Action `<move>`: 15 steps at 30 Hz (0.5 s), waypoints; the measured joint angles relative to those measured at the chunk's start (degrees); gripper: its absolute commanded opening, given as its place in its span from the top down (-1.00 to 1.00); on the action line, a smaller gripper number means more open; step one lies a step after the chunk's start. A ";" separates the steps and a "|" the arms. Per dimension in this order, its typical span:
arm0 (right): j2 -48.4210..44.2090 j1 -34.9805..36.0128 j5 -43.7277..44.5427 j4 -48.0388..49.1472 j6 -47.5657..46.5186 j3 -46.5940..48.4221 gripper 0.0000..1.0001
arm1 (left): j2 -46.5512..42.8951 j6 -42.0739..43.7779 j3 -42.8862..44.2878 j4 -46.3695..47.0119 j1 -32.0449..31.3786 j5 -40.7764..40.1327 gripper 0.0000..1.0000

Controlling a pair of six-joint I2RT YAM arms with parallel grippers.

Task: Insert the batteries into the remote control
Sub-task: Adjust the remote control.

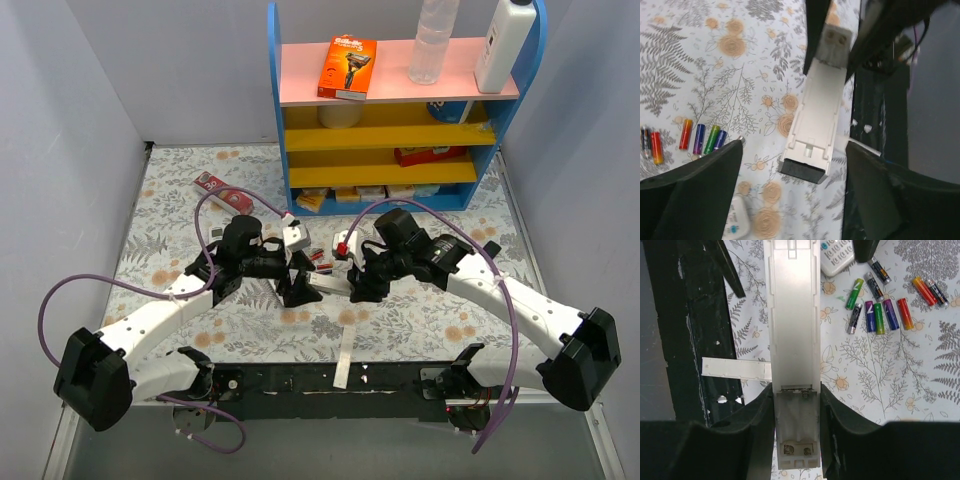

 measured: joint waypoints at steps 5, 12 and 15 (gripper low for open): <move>-1.86 0.00 3.50 4.79 6.32 -2.73 0.97 | -4.17 -11.98 -1.77 6.01 0.00 -11.23 -0.96; -2.99 0.50 10.16 16.09 19.89 -6.82 0.97 | -13.73 -41.72 -6.32 14.80 0.00 -29.27 -0.96; -2.89 1.55 13.51 19.19 25.55 -7.48 0.97 | -16.90 -53.83 -10.60 18.16 0.00 -35.19 -0.96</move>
